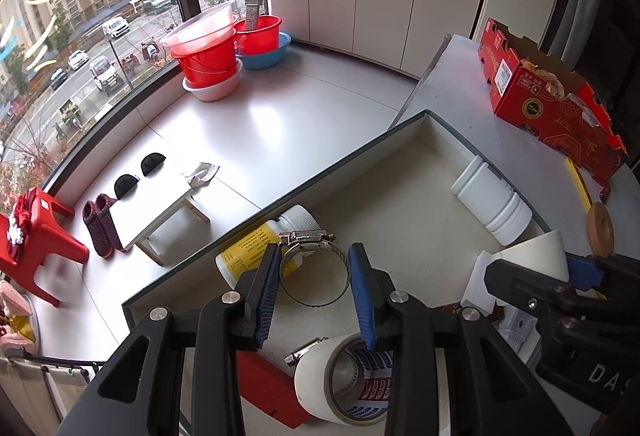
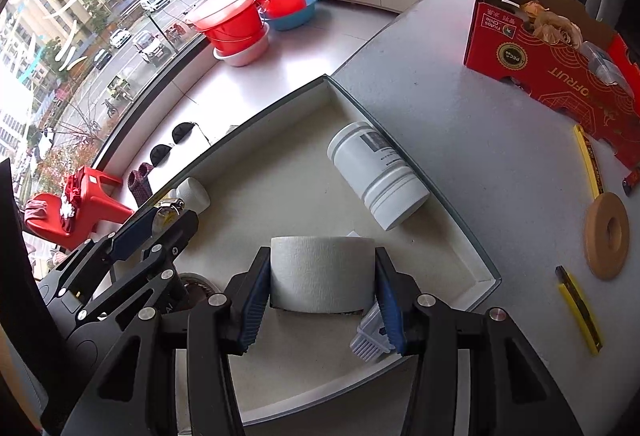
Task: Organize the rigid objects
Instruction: 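Carry the hose clamp with the left tool while the right tool carries the tape roll to the tray, then release the hose clamp from the left tool while the right tool drops the tape roll in the tray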
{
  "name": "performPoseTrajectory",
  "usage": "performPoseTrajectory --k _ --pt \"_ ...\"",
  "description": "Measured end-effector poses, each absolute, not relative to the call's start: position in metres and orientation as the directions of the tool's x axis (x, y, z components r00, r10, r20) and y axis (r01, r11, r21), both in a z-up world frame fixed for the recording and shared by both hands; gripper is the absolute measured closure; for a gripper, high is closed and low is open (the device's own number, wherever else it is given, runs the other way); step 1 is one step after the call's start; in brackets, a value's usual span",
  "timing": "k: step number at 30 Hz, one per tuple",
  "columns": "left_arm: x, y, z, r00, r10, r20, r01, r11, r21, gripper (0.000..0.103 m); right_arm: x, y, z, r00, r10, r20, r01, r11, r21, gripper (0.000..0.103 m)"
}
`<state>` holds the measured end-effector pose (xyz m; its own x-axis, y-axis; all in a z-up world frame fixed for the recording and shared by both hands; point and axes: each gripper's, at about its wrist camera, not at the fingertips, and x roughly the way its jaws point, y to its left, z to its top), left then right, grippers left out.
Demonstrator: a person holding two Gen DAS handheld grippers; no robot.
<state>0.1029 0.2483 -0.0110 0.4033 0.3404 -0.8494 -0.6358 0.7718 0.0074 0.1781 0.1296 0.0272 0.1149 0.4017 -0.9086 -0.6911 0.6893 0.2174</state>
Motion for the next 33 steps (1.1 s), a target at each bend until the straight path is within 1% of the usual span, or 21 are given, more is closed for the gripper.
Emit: performPoseTrajectory --k 6,13,25,27,28,29,30,31,32,33 --pt "0.109 0.243 -0.018 0.398 0.340 -0.852 -0.624 0.781 0.019 0.066 0.181 0.131 0.021 0.105 0.394 -0.913 -0.684 0.695 0.222 0.053" --pt "0.105 0.238 -0.034 0.379 0.296 -0.877 -0.615 0.788 0.000 0.066 0.180 0.128 0.014 0.096 0.382 -0.919 -0.690 0.691 0.216 0.052" --pt "0.104 0.239 -0.033 0.377 0.302 -0.876 -0.621 0.784 0.003 0.065 0.181 0.130 0.014 0.105 0.376 -0.921 -0.702 0.684 0.199 0.052" --pt "0.104 0.238 -0.033 0.378 0.298 -0.877 -0.613 0.790 0.004 0.056 0.178 0.132 0.015 0.112 0.376 -0.920 -0.714 0.674 0.189 0.052" --pt "0.105 0.237 -0.033 0.377 0.298 -0.877 -0.611 0.792 0.007 0.037 0.176 0.134 0.016 0.116 0.375 -0.920 -0.719 0.670 0.183 0.052" --pt "0.104 0.236 -0.032 0.372 0.309 -0.875 -0.614 0.789 0.017 0.028 0.174 0.135 0.017 0.119 0.376 -0.919 -0.722 0.668 0.180 0.052" --pt "0.103 0.234 -0.032 0.375 0.311 -0.873 -0.613 0.790 0.018 0.023 0.173 0.134 0.018 0.133 0.371 -0.919 -0.722 0.671 0.167 0.045" --pt "0.102 0.233 -0.031 0.378 0.314 -0.871 -0.610 0.792 0.020 0.016 0.173 0.134 0.020 0.142 0.372 -0.917 -0.723 0.672 0.161 0.035" --pt "0.102 0.232 -0.030 0.375 0.323 -0.869 -0.612 0.790 0.030 0.012 0.173 0.132 0.022 0.150 0.383 -0.911 -0.724 0.671 0.162 0.010" --pt "0.101 0.232 -0.029 0.371 0.330 -0.868 -0.614 0.788 0.037 0.009 0.172 0.130 0.026 0.168 0.393 -0.904 -0.722 0.673 0.159 0.003"
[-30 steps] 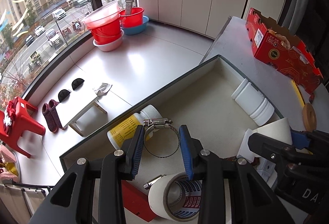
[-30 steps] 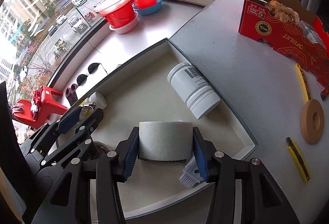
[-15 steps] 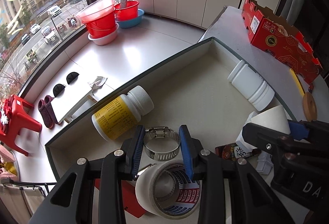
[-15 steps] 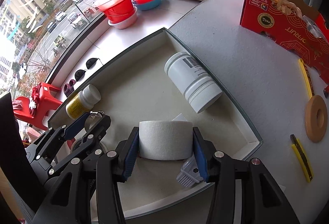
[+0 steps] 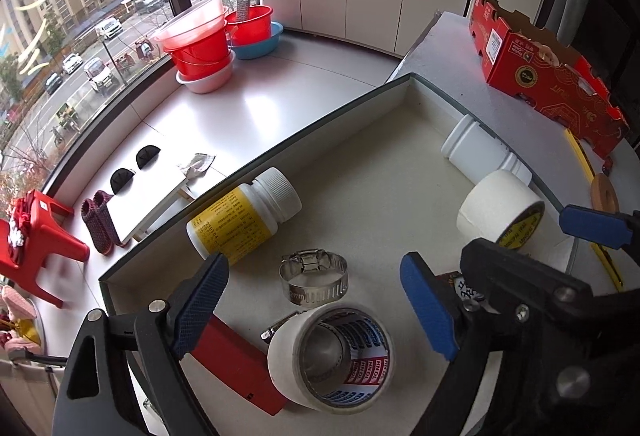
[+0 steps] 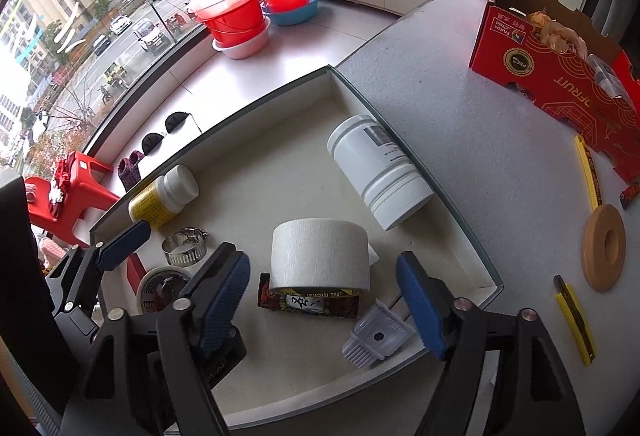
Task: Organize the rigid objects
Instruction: 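Release the hose clamp from the left tool while the right tool drops the tape roll in the tray, then withdraw both tools from the tray toward the white block and brown tape roll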
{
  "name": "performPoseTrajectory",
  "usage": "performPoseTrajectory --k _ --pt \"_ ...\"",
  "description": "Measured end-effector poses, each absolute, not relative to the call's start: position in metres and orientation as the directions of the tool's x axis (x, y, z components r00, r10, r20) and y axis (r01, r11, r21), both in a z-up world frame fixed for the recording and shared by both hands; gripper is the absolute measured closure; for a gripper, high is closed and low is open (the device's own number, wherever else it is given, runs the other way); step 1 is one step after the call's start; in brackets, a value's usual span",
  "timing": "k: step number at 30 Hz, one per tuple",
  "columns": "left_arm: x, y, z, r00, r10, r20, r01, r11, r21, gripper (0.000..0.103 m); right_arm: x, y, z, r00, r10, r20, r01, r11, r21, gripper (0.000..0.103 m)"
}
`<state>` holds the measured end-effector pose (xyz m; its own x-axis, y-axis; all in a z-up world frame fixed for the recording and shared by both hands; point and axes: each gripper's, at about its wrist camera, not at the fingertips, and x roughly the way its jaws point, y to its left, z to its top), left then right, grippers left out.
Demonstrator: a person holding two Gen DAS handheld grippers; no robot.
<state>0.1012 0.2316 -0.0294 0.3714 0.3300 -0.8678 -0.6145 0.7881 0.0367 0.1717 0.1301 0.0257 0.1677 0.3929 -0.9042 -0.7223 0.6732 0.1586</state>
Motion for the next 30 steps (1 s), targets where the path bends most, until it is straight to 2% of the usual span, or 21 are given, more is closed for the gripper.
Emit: performPoseTrajectory --k 2,6,16,22,30 --pt "0.100 0.232 -0.027 0.382 0.332 -0.863 -0.614 0.789 0.032 0.000 0.170 0.128 0.031 0.185 0.396 -0.900 -0.727 0.671 0.146 0.003" --pt "0.093 0.235 -0.020 0.407 0.315 -0.858 -0.624 0.781 -0.010 0.000 0.167 0.122 0.035 0.167 0.400 -0.901 -0.732 0.663 0.158 0.003" --pt "0.070 0.225 -0.009 0.403 0.344 -0.848 -0.652 0.758 -0.003 0.000 0.158 0.105 0.044 0.151 0.415 -0.897 -0.710 0.677 0.194 0.003" --pt "0.058 0.215 -0.017 0.400 0.300 -0.866 -0.656 0.753 -0.042 0.000 0.148 0.095 0.045 0.146 0.411 -0.900 -0.708 0.678 0.195 0.003" --pt "0.047 0.195 -0.017 0.384 0.307 -0.871 -0.647 0.763 -0.016 0.000 0.134 0.080 0.046 0.149 0.400 -0.905 -0.710 0.680 0.184 0.003"
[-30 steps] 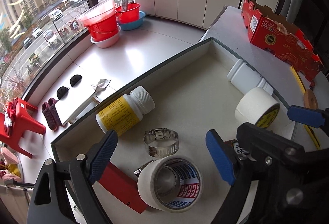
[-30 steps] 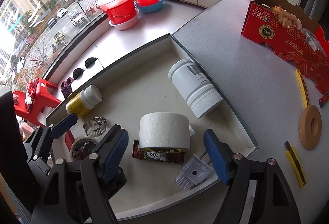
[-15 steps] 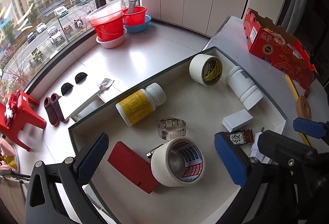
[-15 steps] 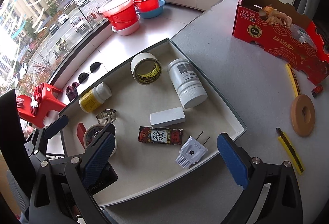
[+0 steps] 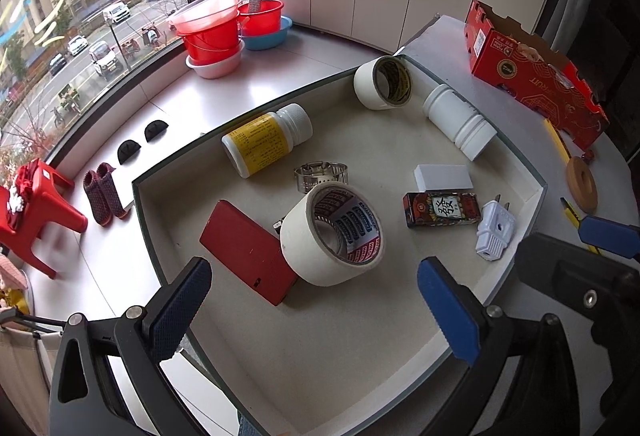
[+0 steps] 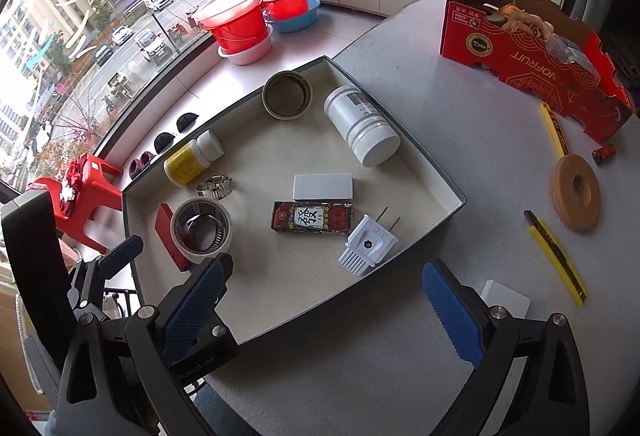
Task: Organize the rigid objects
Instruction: 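Withdraw both tools from the tray toward the white block and brown tape roll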
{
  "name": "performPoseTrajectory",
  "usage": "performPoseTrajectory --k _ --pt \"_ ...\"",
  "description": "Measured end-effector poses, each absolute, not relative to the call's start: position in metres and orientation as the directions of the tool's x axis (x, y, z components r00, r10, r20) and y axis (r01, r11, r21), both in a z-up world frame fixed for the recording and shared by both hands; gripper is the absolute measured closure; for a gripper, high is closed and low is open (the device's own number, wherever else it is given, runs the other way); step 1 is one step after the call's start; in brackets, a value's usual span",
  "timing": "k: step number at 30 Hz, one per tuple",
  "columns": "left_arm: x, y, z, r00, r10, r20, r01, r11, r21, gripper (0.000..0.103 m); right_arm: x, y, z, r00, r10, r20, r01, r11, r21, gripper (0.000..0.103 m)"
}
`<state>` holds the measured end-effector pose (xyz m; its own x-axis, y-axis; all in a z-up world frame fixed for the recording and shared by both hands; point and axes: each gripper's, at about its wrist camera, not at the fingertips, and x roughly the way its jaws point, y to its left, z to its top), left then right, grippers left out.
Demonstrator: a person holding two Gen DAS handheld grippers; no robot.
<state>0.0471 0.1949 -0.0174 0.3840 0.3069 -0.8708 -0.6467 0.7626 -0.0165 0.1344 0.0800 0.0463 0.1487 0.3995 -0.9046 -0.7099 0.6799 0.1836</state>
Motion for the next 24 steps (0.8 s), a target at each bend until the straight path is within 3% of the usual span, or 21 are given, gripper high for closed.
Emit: performPoseTrajectory --k 24 --pt "0.031 0.143 0.011 0.391 0.365 -0.845 -0.612 0.789 0.057 0.000 0.106 0.029 0.072 0.176 0.454 -0.874 -0.708 0.675 0.208 0.003"
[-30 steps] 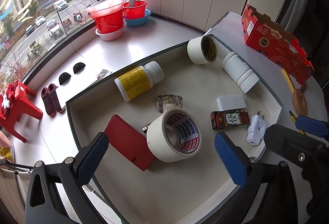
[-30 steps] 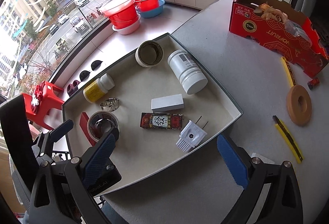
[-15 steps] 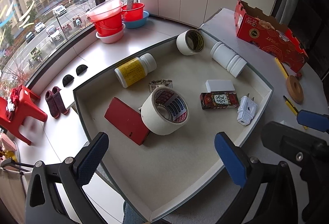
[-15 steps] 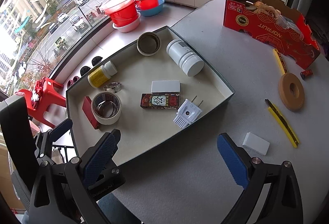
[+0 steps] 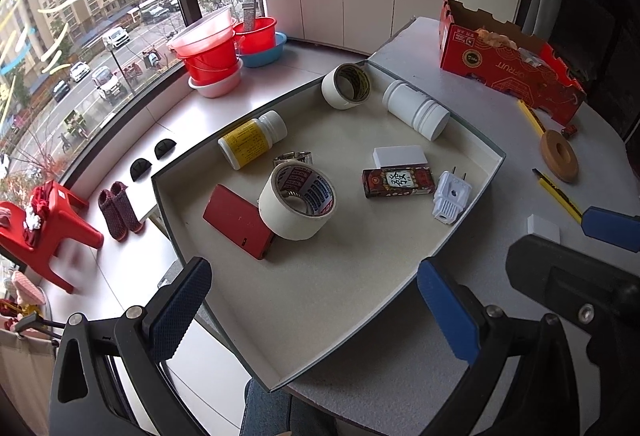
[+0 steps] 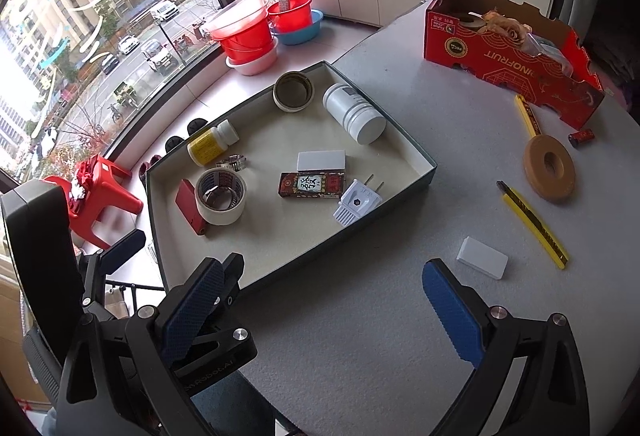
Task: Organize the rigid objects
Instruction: 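Withdraw both tools from the tray toward the white block and brown tape roll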
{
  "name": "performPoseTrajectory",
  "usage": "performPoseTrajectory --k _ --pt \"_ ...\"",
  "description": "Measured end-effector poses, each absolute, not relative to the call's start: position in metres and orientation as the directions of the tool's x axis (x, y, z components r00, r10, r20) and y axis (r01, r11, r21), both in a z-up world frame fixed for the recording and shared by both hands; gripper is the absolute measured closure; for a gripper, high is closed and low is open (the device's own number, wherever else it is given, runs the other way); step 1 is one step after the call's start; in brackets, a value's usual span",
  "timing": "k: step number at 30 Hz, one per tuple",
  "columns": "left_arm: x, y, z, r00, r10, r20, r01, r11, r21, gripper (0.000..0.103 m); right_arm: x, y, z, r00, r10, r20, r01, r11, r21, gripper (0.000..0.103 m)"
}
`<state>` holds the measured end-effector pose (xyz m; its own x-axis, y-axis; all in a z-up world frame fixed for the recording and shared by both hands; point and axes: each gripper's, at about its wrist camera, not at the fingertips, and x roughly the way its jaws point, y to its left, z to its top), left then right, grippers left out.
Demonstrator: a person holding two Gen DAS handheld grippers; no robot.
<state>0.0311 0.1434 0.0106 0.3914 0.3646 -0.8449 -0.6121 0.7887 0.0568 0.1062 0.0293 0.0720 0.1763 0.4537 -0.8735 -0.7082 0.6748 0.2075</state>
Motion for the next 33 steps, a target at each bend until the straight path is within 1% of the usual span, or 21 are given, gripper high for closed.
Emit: performPoseTrajectory --k 8,13,17,21,25,28,30,31,33 --pt "0.042 0.114 0.016 0.408 0.362 -0.839 -0.574 0.816 0.073 0.000 0.114 -0.006 0.076 0.196 0.467 -0.862 -0.675 0.702 0.227 0.003" --pt "0.053 0.089 0.019 0.432 0.325 -0.841 -0.536 0.842 0.050 0.000 0.124 -0.043 0.077 0.222 0.468 -0.855 -0.631 0.738 0.240 0.003" --pt "0.066 0.065 0.015 0.442 0.280 -0.852 -0.493 0.869 0.029 0.000 0.138 -0.086 0.069 0.245 0.459 -0.854 -0.557 0.788 0.263 0.003" --pt "0.083 0.038 0.004 0.437 0.232 -0.869 -0.430 0.902 0.025 0.000 0.153 -0.137 0.047 0.247 0.421 -0.873 -0.449 0.848 0.281 0.003" --pt "0.107 0.014 -0.007 0.436 0.200 -0.877 -0.372 0.928 0.027 0.000 0.163 -0.188 0.009 0.230 0.351 -0.908 -0.328 0.906 0.267 0.003" --pt "0.131 0.000 -0.015 0.438 0.189 -0.879 -0.342 0.939 0.032 0.000 0.164 -0.218 -0.015 0.203 0.324 -0.924 -0.253 0.929 0.270 0.003" --pt "0.148 -0.008 -0.022 0.434 0.194 -0.880 -0.324 0.945 0.048 0.000 0.164 -0.231 -0.026 0.194 0.316 -0.929 -0.229 0.935 0.271 0.003" --pt "0.157 -0.012 -0.025 0.431 0.197 -0.881 -0.317 0.947 0.057 0.000 0.162 -0.233 -0.024 0.210 0.341 -0.916 -0.244 0.926 0.288 0.002" --pt "0.172 -0.018 -0.033 0.427 0.211 -0.879 -0.306 0.949 0.079 0.000 0.160 -0.233 -0.022 0.225 0.301 -0.927 -0.258 0.936 0.241 0.001"
